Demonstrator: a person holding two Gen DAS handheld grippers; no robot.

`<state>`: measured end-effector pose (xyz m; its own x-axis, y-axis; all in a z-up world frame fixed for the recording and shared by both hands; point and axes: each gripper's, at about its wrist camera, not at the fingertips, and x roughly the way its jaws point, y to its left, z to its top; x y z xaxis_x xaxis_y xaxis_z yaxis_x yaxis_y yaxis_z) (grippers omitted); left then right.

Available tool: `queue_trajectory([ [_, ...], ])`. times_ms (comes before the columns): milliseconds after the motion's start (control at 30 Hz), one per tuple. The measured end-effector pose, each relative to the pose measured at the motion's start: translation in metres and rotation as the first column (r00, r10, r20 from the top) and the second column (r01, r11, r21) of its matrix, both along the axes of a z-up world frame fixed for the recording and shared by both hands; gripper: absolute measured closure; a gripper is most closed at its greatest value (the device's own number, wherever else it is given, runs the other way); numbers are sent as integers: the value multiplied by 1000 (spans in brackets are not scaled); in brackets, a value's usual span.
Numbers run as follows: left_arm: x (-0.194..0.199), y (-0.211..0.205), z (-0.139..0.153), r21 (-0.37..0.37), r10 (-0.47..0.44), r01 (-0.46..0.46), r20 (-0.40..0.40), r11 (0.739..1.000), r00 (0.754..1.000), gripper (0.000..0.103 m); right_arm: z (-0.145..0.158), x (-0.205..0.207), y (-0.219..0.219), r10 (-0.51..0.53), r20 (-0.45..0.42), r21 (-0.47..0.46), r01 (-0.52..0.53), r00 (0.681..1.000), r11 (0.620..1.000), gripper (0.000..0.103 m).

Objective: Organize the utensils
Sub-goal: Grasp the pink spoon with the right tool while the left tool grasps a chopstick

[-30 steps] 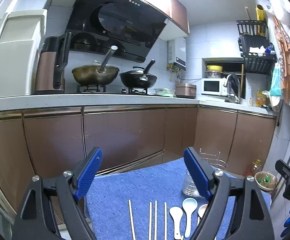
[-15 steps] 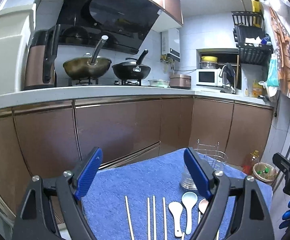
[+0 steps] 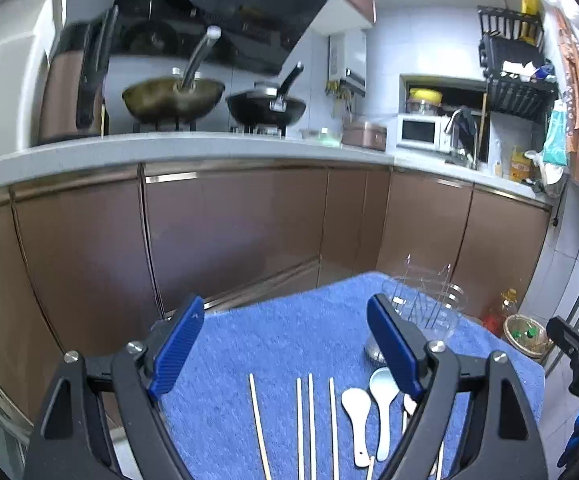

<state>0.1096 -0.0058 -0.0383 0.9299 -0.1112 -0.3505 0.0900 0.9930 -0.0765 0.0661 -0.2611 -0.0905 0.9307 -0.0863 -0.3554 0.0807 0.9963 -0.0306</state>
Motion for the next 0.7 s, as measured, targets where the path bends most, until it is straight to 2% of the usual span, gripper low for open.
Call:
queue_trajectory([
  [100,22,12,-12,-62,-50,43,-125,997,991,20,-13,13,-9,41,-76,51,-37,996,998,0],
  [233,52,23,-35,-139,-133,97,-286,986,949,21,-33,27,-16,81,-169,103,-65,982,993,0],
  [300,70,26,-50,-180,-175,115,-363,977,915,22,-44,36,-22,125,-216,152,-93,968,984,5],
  [367,87,27,-64,-216,-206,121,-433,969,878,23,-56,44,-27,165,-251,203,-114,954,972,19],
  [400,96,27,-71,-236,-228,129,-461,963,858,25,-62,50,-30,191,-274,236,-127,943,963,23],
  [433,103,26,-78,-245,-239,132,-483,960,842,27,-67,56,-34,213,-292,262,-136,933,955,32],
  [467,113,23,-86,-251,-248,132,-517,959,819,33,-72,61,-36,232,-309,286,-142,922,948,42],
  [533,131,17,-102,-271,-277,139,-580,952,766,42,-84,76,-41,281,-348,334,-162,894,929,53],
  [567,137,13,-108,-273,-282,139,-601,952,748,47,-91,82,-42,306,-362,353,-174,881,919,57],
  [633,150,7,-124,-283,-300,145,-641,948,706,50,-103,97,-40,355,-402,383,-197,844,902,60],
  [700,159,1,-133,-276,-297,143,-668,950,683,58,-116,112,-38,393,-434,410,-211,811,887,62],
])
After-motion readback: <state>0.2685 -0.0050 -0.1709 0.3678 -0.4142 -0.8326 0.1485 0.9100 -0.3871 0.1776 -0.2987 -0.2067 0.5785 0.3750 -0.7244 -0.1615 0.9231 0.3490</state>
